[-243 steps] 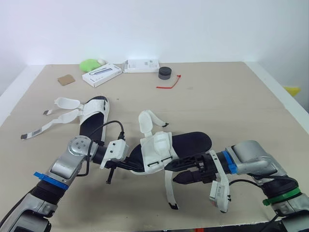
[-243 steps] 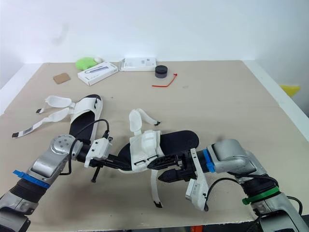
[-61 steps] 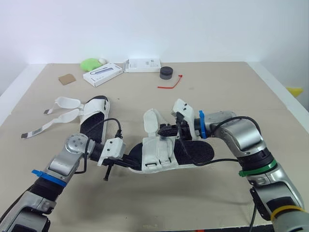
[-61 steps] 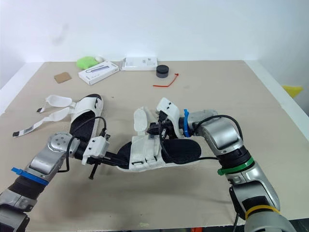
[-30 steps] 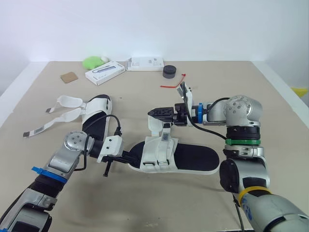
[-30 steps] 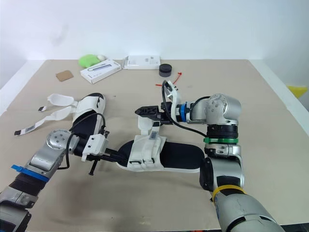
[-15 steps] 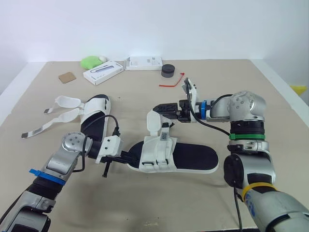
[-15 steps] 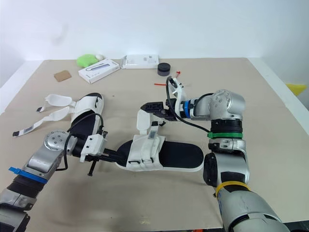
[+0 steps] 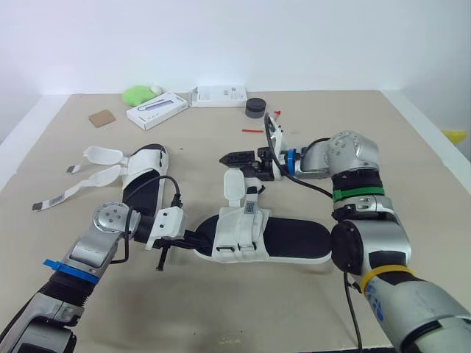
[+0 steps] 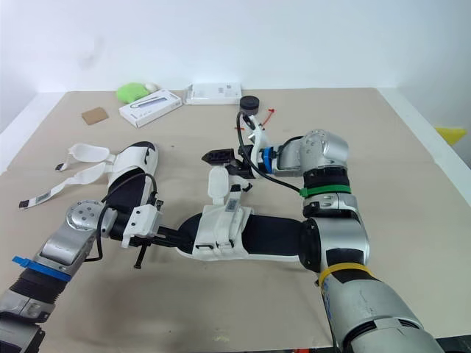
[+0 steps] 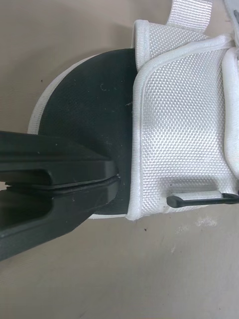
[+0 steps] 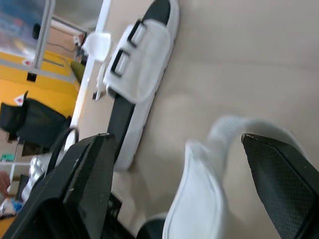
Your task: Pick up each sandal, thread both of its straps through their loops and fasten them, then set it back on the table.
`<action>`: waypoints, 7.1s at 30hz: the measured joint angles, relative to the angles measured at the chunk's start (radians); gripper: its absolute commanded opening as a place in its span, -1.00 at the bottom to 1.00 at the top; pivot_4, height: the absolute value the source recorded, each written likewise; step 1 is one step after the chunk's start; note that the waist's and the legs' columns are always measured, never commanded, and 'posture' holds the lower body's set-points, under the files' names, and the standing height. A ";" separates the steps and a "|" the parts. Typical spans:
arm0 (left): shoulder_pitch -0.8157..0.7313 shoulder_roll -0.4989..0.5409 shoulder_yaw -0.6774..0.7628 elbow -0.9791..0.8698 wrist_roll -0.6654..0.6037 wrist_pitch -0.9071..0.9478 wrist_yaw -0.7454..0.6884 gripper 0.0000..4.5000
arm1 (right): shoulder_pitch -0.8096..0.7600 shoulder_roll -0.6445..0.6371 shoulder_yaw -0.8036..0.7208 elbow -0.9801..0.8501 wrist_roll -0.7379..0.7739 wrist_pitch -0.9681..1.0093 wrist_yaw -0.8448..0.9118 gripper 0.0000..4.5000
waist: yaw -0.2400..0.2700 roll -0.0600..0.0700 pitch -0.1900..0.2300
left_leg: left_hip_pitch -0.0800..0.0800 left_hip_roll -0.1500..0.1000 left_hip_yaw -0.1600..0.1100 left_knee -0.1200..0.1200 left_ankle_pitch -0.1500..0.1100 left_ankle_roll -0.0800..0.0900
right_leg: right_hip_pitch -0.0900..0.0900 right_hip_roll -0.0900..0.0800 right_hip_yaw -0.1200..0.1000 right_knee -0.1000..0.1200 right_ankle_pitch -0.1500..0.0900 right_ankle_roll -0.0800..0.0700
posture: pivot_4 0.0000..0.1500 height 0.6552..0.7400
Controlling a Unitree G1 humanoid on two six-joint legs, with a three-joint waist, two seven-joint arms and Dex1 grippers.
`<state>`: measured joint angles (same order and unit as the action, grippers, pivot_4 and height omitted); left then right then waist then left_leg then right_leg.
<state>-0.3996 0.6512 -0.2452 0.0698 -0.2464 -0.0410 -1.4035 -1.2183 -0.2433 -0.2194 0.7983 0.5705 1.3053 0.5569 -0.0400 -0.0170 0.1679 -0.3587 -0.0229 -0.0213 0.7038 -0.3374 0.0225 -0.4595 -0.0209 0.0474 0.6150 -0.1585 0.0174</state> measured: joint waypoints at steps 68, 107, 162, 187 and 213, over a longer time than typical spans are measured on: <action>0.004 0.001 -0.021 0.001 0.001 -0.003 -0.016 -1.00 | 0.742 -0.756 0.657 -1.072 0.097 -1.390 0.594 0.98 | 0.017 0.002 -0.001 | 0.020 -0.001 0.000 0.000 -0.003 0.005 | 0.018 -0.001 0.001 0.000 -0.005 0.000 | 1.00 1.00; -0.045 -0.067 -0.025 0.016 -0.017 0.095 -0.016 -1.00 | 0.461 -0.490 0.584 -0.978 1.261 0.007 -0.480 0.98 | 0.019 0.001 -0.002 | 0.013 -0.001 -0.002 0.001 -0.002 0.003 | 0.016 -0.002 -0.002 -0.004 -0.004 0.005 | 1.00 1.00; -0.048 -0.071 -0.026 0.028 -0.010 0.082 -0.028 -1.00 | 0.575 -0.678 0.524 -1.131 1.191 0.071 -0.316 0.98 | 0.021 0.001 -0.002 | 0.006 -0.002 -0.009 0.002 -0.003 0.005 | 0.015 -0.003 -0.010 -0.009 -0.005 0.006 | 1.00 1.00; -0.114 -0.116 -0.022 0.078 0.002 0.059 0.021 -1.00 | 0.585 -0.419 0.404 -0.982 0.944 0.121 -0.273 0.98 | 0.019 0.001 -0.002 | 0.004 -0.002 -0.009 0.002 -0.003 0.005 | 0.012 -0.003 -0.008 -0.005 -0.004 0.004 | 1.00 1.00; -0.131 -0.057 0.051 0.082 -0.058 0.112 0.002 -1.00 | 0.549 -0.348 0.434 -0.922 1.041 0.134 -0.508 0.98 | 0.019 0.001 -0.002 | -0.001 -0.002 -0.007 0.002 -0.002 0.004 | 0.004 -0.003 -0.007 -0.003 -0.003 0.004 | 1.00 1.00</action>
<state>-0.5303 0.5945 -0.1943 0.1519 -0.3043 0.0707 -1.4016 -0.6689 -0.5918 0.2148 -0.1239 1.6119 1.4389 0.0491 -0.0209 -0.0162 0.1659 -0.3600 -0.0251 -0.0282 0.7059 -0.3397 0.0265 -0.4551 -0.0238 0.0407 0.6120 -0.1618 0.0210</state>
